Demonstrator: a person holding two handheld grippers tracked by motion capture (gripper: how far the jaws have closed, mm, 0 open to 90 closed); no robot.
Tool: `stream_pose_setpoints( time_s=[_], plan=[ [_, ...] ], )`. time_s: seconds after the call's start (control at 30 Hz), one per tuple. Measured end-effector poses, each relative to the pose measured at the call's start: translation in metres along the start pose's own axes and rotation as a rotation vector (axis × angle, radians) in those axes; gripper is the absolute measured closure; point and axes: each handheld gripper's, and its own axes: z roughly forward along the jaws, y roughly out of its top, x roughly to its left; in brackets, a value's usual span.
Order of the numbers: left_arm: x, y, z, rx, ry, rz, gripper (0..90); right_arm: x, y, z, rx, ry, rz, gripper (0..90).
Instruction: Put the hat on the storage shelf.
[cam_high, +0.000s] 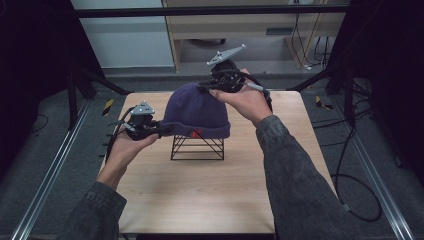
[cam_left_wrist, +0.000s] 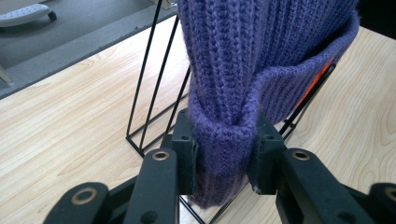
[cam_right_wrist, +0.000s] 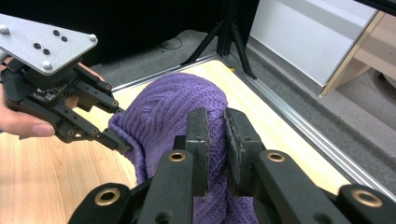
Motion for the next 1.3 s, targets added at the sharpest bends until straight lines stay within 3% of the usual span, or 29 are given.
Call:
stream_pose_setpoints(
  time_s=[0.47,0.6,1.3],
  plan=[
    [0.003,-0.014,0.009,0.036,0.015,-0.008,67.9,0.004,-0.012,0.016,0.025,0.003,0.003,80.5],
    [0.001,-0.015,0.009,0.055,0.016,0.008,67.7,0.006,-0.016,0.019,0.024,0.005,0.006,80.5],
    [0.003,-0.029,0.016,0.067,0.01,-0.01,67.2,0.01,-0.029,0.023,0.082,0.018,-0.01,80.5]
  ],
)
